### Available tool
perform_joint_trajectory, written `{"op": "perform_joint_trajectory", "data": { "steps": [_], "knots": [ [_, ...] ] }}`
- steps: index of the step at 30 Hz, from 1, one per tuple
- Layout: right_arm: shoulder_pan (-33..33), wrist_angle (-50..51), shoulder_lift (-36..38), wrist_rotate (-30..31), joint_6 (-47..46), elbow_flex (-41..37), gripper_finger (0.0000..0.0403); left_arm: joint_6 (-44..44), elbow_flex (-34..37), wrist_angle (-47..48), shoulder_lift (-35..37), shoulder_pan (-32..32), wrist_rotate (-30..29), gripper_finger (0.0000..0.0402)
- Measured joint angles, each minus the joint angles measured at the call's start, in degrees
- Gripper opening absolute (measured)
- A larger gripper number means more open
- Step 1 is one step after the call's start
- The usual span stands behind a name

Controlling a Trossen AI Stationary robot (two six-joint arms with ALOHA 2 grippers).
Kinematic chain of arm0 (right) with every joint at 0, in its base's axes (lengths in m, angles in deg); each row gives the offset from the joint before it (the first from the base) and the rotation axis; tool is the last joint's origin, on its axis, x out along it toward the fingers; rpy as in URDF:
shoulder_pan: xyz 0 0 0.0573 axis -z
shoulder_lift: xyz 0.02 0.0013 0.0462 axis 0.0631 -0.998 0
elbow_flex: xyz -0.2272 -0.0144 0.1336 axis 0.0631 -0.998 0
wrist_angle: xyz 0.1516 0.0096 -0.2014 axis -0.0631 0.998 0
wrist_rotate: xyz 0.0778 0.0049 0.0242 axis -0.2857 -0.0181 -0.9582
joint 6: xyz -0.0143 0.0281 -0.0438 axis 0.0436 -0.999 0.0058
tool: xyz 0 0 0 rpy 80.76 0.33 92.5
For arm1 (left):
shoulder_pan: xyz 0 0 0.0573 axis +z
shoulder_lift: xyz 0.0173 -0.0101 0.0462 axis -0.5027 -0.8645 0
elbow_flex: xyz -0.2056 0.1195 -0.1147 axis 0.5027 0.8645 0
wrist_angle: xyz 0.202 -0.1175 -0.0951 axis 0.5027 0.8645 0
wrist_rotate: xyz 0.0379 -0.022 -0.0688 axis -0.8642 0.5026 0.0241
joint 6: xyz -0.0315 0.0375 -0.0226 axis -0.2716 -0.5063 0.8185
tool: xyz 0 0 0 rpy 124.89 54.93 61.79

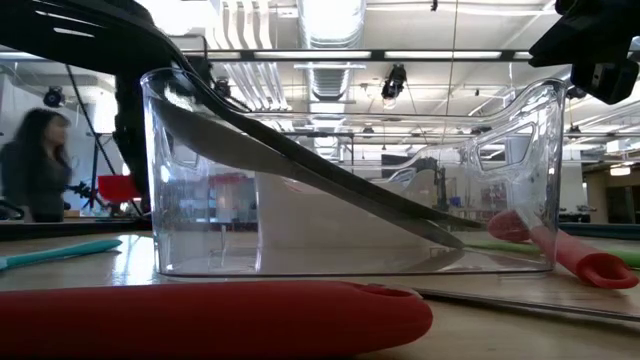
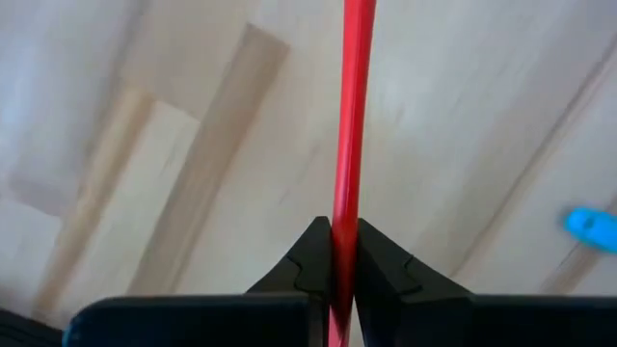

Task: Pick & Place Kitchen Items
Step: Put the red spatula into the white bin

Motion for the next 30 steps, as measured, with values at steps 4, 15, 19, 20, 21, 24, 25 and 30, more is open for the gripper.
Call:
{"op": "perform_joint_trajectory", "data": {
  "steps": [4, 15, 19, 20, 21, 24, 25, 30],
  "knots": [
    [0.0, 0.0, 0.0, 0.0, -0.2, 0.0, 0.0043, 2.9, 0.1, 0.1, 6.4, 0.0, -2.0, 0.0025],
    [0.2, 0.0, -0.1, 7.5, 4.2, 0.0, 0.0043, 9.8, 0.3, -26.8, 17.0, -1.2, 0.9, 0.0025],
    [0.2, -1.2, -0.1, 13.1, 6.8, 0.0, 0.0043, 11.4, 2.0, -46.6, 16.3, -3.4, 9.9, 0.0025],
    [0.2, -2.2, -0.1, 14.8, 8.0, 0.0, 0.0043, 11.9, 2.6, -51.6, 15.8, -4.1, 12.3, 0.0025],
    [0.3, -3.4, -0.1, 16.3, 9.5, 0.0, 0.0043, 12.3, 3.4, -56.6, 15.1, -5.0, 14.0, 0.0025],
    [1.7, -8.6, -0.5, 20.0, 15.7, 0.0, 0.0043, 13.1, 5.2, -68.9, 12.2, -7.8, 15.5, 0.0025],
    [2.5, -10.8, -0.5, 20.6, 18.3, 0.0, 0.0043, 13.2, 5.6, -72.2, 10.9, -8.9, 15.5, 0.0025],
    [7.7, -20.3, -0.5, 19.0, 29.8, 0.0, 0.0043, 12.6, 5.5, -85.8, 3.0, -14.1, 16.4, 0.0025]
  ]
}}
